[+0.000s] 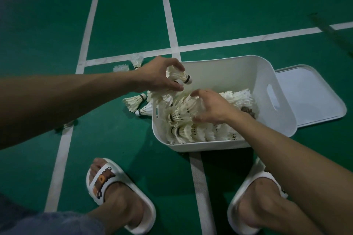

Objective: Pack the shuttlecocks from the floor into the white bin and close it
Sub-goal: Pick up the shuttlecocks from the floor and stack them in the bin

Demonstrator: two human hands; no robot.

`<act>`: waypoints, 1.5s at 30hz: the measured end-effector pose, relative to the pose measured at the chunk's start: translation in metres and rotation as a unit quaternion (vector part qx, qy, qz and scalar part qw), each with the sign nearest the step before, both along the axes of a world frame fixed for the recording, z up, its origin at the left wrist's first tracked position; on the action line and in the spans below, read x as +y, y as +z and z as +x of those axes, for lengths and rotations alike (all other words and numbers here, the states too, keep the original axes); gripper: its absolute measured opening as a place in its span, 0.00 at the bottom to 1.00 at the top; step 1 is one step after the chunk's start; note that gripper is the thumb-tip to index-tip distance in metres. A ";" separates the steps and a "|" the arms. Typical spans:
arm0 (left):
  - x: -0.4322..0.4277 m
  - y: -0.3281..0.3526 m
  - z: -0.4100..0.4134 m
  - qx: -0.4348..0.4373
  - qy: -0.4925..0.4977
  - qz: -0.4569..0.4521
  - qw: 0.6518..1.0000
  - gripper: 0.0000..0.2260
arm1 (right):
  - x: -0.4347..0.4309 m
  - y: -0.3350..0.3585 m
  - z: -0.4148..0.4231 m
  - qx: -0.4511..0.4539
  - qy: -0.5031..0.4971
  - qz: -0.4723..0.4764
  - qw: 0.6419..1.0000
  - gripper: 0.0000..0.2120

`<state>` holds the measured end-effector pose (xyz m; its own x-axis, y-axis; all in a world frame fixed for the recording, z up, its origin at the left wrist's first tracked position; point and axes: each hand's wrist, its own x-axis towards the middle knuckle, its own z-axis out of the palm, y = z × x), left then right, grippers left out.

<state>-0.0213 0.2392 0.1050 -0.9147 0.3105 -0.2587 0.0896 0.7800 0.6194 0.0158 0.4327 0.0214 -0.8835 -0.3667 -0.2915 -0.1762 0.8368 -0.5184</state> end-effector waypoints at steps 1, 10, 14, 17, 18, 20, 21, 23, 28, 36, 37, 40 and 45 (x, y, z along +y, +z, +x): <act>0.001 0.000 0.000 0.000 -0.001 -0.003 1.000 0.23 | 0.005 0.002 0.000 -0.016 -0.001 -0.015 1.000 0.42; 0.019 0.002 -0.006 0.015 -0.016 -0.008 1.000 0.23 | 0.038 0.025 -0.009 -0.091 -0.058 -0.107 0.988 0.46; 0.028 -0.003 -0.003 0.034 -0.009 -0.002 0.999 0.24 | 0.049 0.027 -0.011 -0.052 -0.135 -0.178 0.973 0.34; 0.038 -0.009 -0.004 0.034 0.021 0.039 0.998 0.23 | 0.045 0.031 -0.010 -0.051 -0.192 -0.271 0.942 0.31; 0.042 -0.010 -0.004 0.031 0.032 0.057 0.997 0.23 | 0.042 0.031 -0.008 -0.067 -0.201 -0.303 0.929 0.29; 0.051 -0.013 -0.003 0.025 0.058 0.078 0.995 0.24 | 0.034 0.031 -0.004 -0.105 -0.207 -0.349 0.908 0.29; 0.056 -0.015 -0.001 0.025 0.073 0.080 0.994 0.24 | 0.031 0.031 -0.002 -0.114 -0.206 -0.355 0.905 0.29; 0.066 -0.016 0.001 0.031 0.099 0.077 0.992 0.25 | 0.029 0.031 -0.001 -0.106 -0.205 -0.346 0.910 0.27; 0.083 -0.022 0.001 0.033 0.125 0.106 0.986 0.24 | 0.036 0.037 -0.003 -0.117 -0.248 -0.381 0.883 0.23; 0.078 -0.016 -0.014 -0.046 0.128 0.216 0.967 0.10 | 0.061 0.042 -0.014 -0.126 -0.302 -0.392 0.860 0.22; 0.074 -0.016 -0.014 -0.043 0.127 0.211 0.968 0.10 | 0.067 0.044 -0.016 -0.117 -0.304 -0.380 0.866 0.22; 0.066 -0.020 -0.008 -0.058 0.118 0.197 0.971 0.10 | 0.085 0.049 -0.018 -0.067 -0.253 -0.265 0.928 0.22; 0.059 -0.030 0.001 -0.064 0.116 0.170 0.976 0.12 | 0.085 0.039 -0.012 -0.045 -0.094 0.021 0.994 0.28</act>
